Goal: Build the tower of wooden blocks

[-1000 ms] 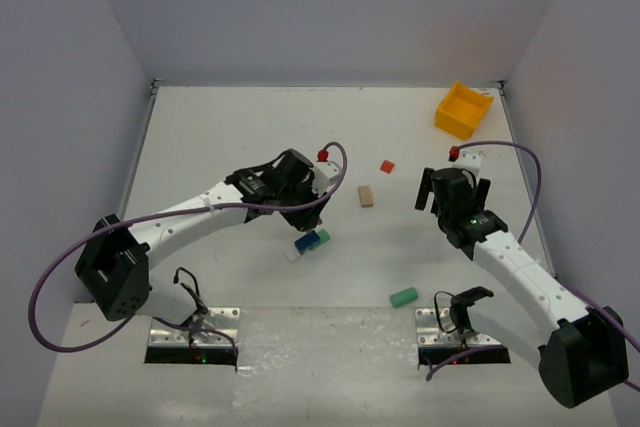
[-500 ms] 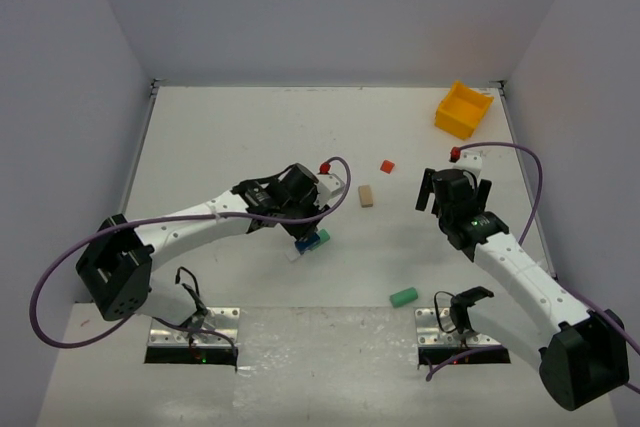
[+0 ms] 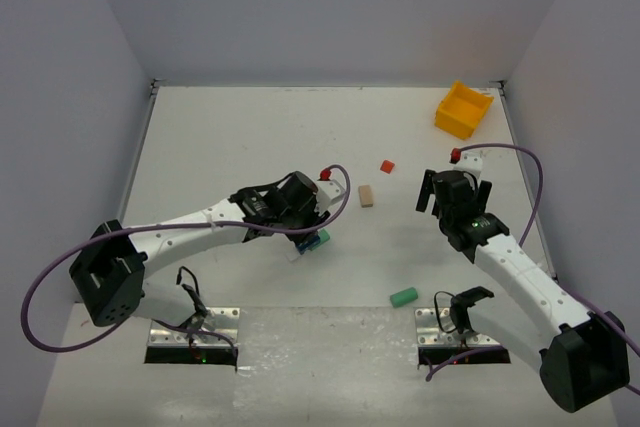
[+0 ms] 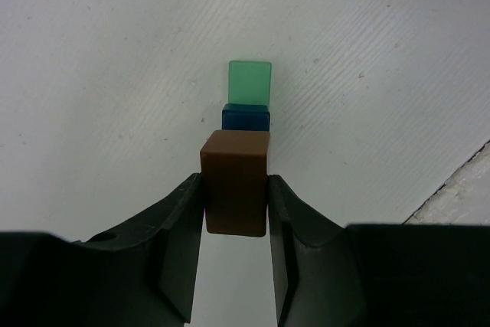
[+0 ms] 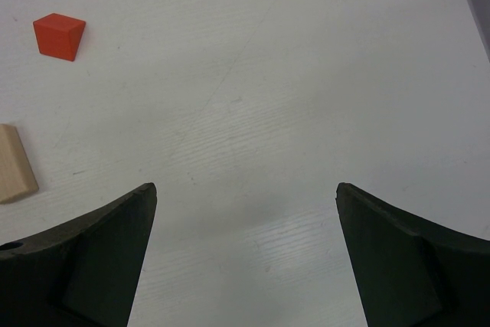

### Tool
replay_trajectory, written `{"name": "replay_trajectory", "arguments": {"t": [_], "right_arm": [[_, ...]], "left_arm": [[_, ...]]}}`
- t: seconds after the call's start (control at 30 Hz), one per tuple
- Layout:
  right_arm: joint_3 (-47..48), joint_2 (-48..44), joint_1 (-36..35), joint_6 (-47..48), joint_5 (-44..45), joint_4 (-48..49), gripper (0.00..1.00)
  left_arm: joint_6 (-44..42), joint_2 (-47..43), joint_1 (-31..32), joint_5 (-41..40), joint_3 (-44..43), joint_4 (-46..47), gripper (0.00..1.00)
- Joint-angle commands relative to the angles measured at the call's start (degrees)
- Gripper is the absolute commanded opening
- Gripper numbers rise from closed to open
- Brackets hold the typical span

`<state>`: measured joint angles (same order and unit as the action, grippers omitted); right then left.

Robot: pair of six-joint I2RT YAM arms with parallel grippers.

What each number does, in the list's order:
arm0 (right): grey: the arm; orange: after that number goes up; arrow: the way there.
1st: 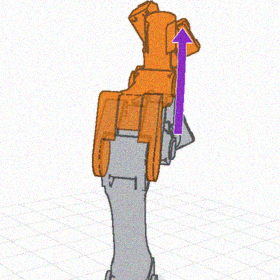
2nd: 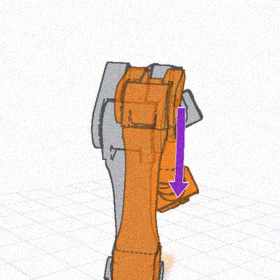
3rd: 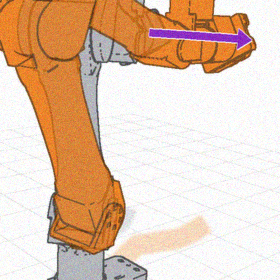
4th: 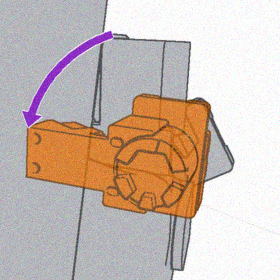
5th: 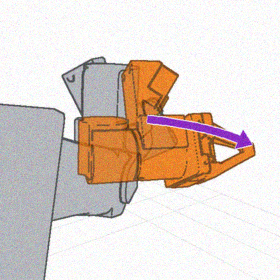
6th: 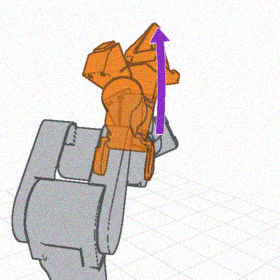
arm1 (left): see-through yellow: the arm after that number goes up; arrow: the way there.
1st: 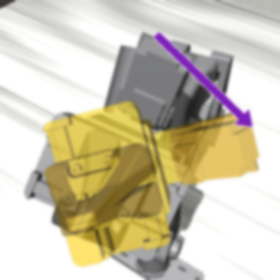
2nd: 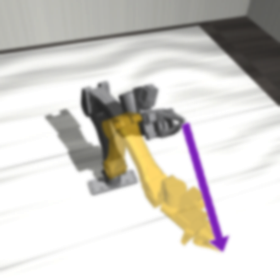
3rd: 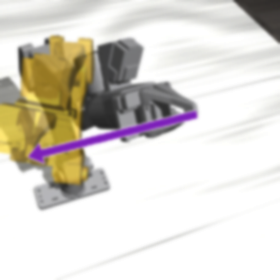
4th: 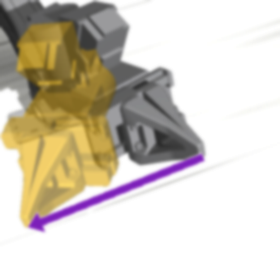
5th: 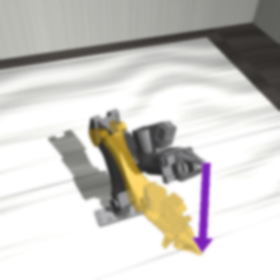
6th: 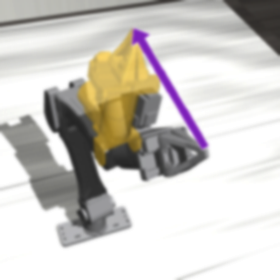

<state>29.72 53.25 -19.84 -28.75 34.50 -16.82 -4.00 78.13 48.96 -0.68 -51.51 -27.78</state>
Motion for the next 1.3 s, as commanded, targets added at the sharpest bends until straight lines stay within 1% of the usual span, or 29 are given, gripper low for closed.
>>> {"name": "replay_trajectory", "arguments": {"t": [0.0,0.23,0.63,1.27], "right_arm": [[0.33,-0.32,0.32,-1.09,1.27,0.82,0.99],[0.53,0.08,0.32,-0.87,1.09,0.81,0.99],[0.93,0.65,0.32,-0.69,0.56,0.82,0.99],[0.87,1.24,0.32,-0.69,-0.05,0.82,0.99]], "left_arm": [[-0.66,-2.07,1.05,-1.11,1.03,3.80,0.00],[-1.16,-1.60,1.39,-1.50,1.31,4.23,0.00],[-0.83,-1.58,1.49,0.41,3.43,5.16,0.00],[-2.33,-0.52,1.49,-0.97,3.08,7.04,0.02]]}}
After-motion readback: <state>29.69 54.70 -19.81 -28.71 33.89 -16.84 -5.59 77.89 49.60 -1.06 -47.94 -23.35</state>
